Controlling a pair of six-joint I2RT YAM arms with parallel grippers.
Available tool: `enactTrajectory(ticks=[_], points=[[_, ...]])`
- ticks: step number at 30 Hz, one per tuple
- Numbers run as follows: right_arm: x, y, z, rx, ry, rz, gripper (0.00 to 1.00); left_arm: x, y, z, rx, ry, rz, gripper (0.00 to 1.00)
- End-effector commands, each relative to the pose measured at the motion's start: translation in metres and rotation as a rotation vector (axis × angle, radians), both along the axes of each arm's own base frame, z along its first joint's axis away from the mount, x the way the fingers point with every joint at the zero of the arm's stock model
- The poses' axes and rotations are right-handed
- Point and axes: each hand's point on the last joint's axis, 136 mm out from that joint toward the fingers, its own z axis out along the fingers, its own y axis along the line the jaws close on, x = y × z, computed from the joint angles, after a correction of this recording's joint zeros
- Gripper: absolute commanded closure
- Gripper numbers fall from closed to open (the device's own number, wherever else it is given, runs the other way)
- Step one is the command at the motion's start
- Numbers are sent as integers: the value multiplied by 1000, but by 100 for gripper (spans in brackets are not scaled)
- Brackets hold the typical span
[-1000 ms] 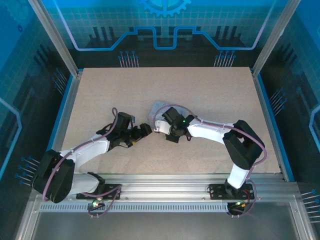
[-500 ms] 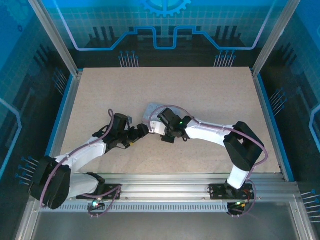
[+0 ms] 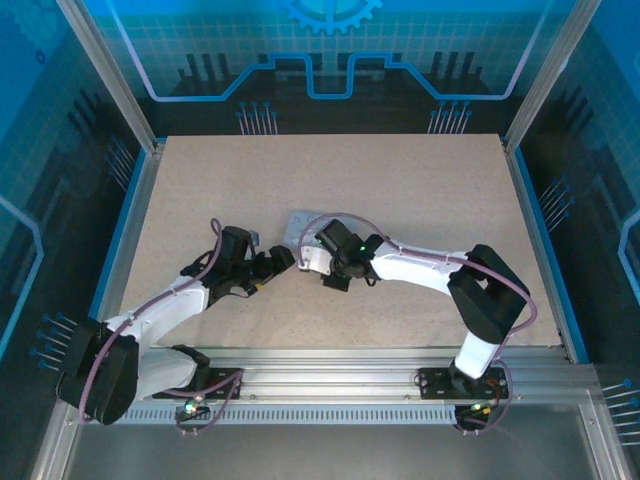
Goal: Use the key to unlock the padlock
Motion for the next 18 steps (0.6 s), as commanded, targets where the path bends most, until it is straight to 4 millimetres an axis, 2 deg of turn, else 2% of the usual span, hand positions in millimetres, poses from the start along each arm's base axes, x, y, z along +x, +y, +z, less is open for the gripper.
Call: enactTrajectory(ticks=[1, 9, 18], points=[[-15, 7, -10, 2, 55, 38, 100, -6, 4, -3, 0, 19, 7, 8], [-7, 6, -13, -19, 38, 40, 100, -6, 5, -4, 2, 20, 8, 8], [1, 13, -12, 18, -19, 75, 100, -7, 7, -5, 8, 26, 11, 8]])
